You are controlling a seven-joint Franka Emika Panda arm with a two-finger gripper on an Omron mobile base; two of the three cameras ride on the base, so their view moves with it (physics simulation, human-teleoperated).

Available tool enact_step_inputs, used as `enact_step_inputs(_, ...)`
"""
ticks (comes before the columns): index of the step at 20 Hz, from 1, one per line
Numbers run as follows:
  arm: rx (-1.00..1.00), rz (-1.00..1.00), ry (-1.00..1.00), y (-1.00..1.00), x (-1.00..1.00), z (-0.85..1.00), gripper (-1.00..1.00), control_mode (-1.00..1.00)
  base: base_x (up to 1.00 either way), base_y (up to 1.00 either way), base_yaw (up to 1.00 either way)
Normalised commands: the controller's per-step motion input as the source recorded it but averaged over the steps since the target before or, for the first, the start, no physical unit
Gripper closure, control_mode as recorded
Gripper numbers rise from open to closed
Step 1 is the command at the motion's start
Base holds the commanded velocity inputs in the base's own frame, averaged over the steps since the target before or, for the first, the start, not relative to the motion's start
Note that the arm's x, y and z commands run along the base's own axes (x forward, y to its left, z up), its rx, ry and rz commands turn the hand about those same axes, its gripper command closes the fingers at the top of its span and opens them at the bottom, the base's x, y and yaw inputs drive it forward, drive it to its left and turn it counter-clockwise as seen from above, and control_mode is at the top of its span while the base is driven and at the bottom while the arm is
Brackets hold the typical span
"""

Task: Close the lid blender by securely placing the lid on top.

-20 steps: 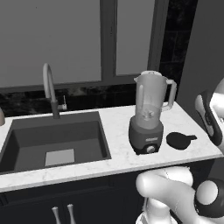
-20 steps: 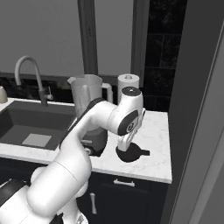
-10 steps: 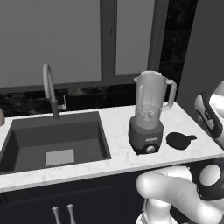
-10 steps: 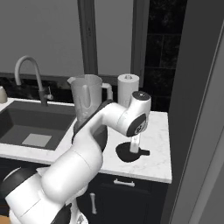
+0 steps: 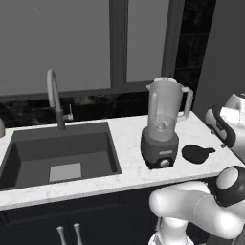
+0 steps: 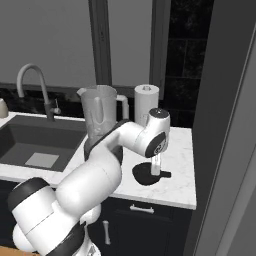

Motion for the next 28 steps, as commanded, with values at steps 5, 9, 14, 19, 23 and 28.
enact_step_inputs(5,-0.01,0.00,0.00,-0.14,0.09,-0.36,-1.00,-1.00,0.00,0.00,0.00)
enact_step_inputs(9,0.00,0.04,0.00,-0.13,0.17,-0.28,-1.00,-1.00,0.00,0.00,0.00)
enact_step_inputs(14,0.00,0.05,0.00,-0.11,0.09,-0.27,-1.00,-1.00,0.00,0.00,0.00)
enact_step_inputs(19,0.00,0.04,0.00,-0.03,0.14,-0.23,-1.00,-1.00,0.00,0.00,0.00)
enact_step_inputs(23,0.00,0.01,0.01,0.00,0.11,-0.14,-1.00,-1.00,0.00,0.00,0.00)
enact_step_inputs(28,0.00,0.00,0.02,0.00,0.22,-0.09,-1.00,-1.00,0.00,0.00,0.00)
